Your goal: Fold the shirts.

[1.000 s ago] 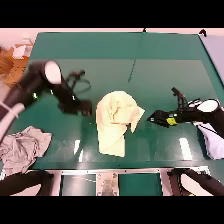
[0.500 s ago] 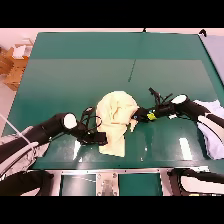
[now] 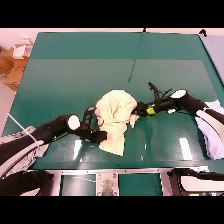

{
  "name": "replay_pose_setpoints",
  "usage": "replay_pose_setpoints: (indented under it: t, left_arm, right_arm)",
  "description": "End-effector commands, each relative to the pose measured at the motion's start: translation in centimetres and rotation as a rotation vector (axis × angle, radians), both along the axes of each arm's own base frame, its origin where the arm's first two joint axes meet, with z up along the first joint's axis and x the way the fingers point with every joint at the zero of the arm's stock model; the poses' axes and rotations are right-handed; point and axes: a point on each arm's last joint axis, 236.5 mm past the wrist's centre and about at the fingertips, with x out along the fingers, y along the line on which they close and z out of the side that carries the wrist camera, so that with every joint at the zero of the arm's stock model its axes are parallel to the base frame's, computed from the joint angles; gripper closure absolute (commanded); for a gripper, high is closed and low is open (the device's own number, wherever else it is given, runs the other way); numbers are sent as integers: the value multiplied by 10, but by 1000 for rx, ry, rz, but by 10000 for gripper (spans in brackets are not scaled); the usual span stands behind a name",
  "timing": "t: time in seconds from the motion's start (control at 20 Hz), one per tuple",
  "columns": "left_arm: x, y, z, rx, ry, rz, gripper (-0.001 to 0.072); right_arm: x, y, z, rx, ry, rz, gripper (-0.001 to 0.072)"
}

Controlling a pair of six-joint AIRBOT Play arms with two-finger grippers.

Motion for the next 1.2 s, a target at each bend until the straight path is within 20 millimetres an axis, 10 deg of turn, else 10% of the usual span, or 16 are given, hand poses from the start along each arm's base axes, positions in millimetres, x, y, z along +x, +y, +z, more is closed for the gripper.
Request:
replay_pose_setpoints:
  t: [0.0, 0.3, 0.4, 0.6, 0.75, 0.9, 1.15]
  left_arm:
    - [31, 34, 43, 176, -142, -112, 684]
    - [117, 158, 301, 323, -725, 164, 684]
    - [107, 168, 384, 256, -907, 199, 684]
    - [76, 178, 486, 141, -1111, 236, 684]
    - [63, 192, 520, 129, -1192, 283, 684]
    - [63, 193, 513, 144, -1163, 275, 683]
    - [86, 182, 464, 240, -1031, 198, 684]
  right_arm:
    - [26, -27, 58, 67, -31, -31, 697]
    - [71, -131, 312, -44, -599, -223, 697]
    - [49, -141, 403, -114, -839, -256, 696]
    - [-23, -129, 526, -239, -1202, -271, 696]
    - [-69, -122, 571, -339, -1374, -311, 695]
    - [-83, -125, 592, -375, -1459, -369, 695]
    - [-25, -145, 573, -272, -1370, -391, 695]
